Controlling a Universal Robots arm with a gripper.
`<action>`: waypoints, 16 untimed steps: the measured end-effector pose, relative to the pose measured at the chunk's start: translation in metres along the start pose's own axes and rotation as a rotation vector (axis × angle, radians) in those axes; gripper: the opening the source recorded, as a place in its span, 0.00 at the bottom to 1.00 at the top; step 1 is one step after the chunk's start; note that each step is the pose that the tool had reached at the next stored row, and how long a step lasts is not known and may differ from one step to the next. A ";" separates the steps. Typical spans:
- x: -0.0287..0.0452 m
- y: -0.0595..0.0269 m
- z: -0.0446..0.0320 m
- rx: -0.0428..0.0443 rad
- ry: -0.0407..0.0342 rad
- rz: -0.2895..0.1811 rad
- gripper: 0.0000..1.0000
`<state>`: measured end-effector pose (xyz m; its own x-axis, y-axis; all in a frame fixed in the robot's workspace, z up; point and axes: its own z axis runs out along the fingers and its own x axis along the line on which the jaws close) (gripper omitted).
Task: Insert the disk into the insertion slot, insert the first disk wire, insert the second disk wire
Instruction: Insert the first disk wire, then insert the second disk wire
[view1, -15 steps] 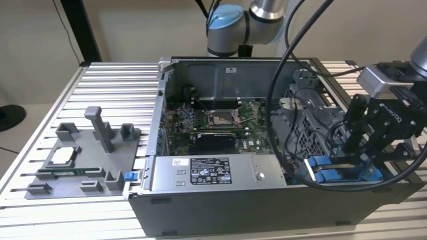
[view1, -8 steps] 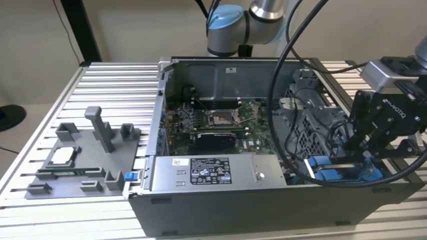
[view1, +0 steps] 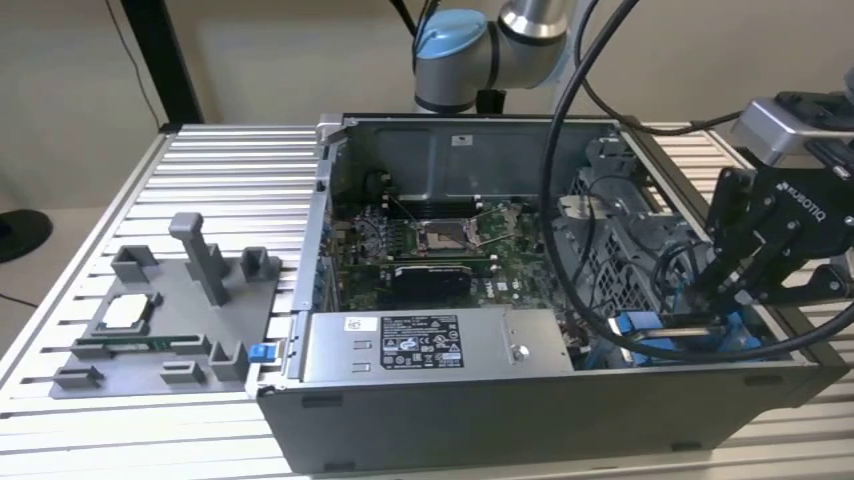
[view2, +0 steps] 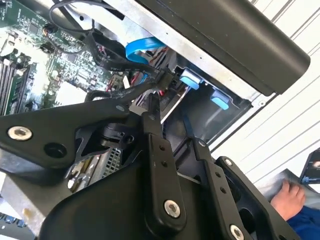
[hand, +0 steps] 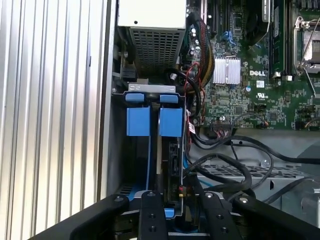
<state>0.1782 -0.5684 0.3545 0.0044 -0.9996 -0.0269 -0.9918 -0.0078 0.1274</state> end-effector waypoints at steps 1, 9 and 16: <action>0.0000 0.0002 -0.0018 0.0000 0.0001 0.000 1.00; -0.0002 0.0011 -0.0083 0.0000 -0.0002 0.000 1.00; -0.0012 -0.0058 -0.0092 0.0000 -0.0002 0.000 1.00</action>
<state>0.1851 -0.5674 0.3630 0.0043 -0.9996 -0.0271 -0.9918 -0.0077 0.1274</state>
